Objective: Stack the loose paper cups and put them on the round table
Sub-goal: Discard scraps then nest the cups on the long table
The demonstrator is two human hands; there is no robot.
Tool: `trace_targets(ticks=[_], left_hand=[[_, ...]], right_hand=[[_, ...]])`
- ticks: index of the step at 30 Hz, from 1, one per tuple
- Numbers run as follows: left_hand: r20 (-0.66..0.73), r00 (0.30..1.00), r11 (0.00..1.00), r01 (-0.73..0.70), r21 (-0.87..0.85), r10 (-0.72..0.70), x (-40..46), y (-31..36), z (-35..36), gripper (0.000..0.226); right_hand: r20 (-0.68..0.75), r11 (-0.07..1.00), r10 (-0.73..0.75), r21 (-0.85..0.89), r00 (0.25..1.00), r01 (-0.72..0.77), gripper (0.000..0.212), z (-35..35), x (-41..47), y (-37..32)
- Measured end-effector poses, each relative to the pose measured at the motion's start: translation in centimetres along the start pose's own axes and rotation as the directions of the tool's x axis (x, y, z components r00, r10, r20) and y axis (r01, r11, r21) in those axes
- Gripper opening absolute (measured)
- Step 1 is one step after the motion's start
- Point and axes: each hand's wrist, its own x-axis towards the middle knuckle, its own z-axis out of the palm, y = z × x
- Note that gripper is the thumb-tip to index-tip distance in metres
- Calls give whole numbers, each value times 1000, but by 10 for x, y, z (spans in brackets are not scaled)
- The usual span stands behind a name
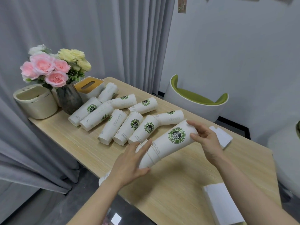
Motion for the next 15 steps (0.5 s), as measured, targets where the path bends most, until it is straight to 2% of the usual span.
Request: trace_targets(ticks=[9, 15], left_hand=[[-40, 993, 994, -106, 18, 107, 9, 9, -3, 99], [-43, 995, 996, -94, -5, 94, 12, -6, -9, 100]], right_hand=[[139, 998, 64, -19, 988, -62, 38, 32, -19, 4], [183, 991, 129, -5, 975, -130, 41, 72, -24, 13]])
